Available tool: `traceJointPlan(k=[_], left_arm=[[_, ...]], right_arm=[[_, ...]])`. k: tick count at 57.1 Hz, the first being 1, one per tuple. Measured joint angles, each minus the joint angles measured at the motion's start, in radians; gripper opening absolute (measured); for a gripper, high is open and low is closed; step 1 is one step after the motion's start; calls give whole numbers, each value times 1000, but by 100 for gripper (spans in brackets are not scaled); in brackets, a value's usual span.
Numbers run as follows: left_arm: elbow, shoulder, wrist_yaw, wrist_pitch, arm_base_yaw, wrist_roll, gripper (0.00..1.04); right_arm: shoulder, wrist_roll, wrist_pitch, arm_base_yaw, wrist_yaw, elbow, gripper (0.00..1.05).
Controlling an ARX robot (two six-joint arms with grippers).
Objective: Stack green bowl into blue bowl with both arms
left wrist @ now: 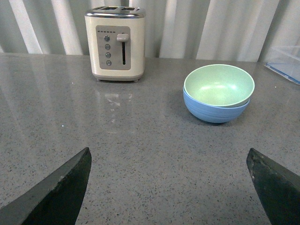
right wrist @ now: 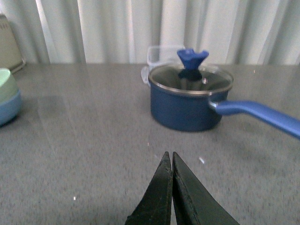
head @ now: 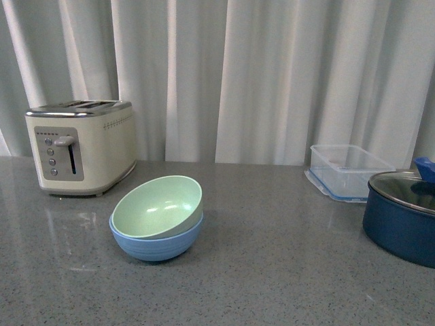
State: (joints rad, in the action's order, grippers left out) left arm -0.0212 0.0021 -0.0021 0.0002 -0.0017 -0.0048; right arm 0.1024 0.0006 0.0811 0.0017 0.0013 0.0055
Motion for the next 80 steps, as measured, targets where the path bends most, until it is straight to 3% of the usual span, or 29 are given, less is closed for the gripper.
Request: traceJointPlan(k=[3, 14, 25, 37, 43, 80], left_arm=[[0, 0, -1, 0, 0, 0, 98], [0, -1, 0, 0, 0, 0, 98], [0, -1, 0, 0, 0, 0, 98], [0, -1, 0, 0, 0, 0, 98], [0, -1, 0, 0, 0, 0, 98], [0, -1, 0, 0, 0, 0, 98]], right_arm=[[-60, 0, -69, 0, -2, 0, 1], [-97, -1, -79, 0, -2, 0, 3], [-98, -1, -79, 0, -2, 0, 34], [-98, -1, -79, 0, -2, 0, 80], [-98, 0, -79, 0, -2, 0, 97], [-98, 0, -79, 0, -2, 0, 95]])
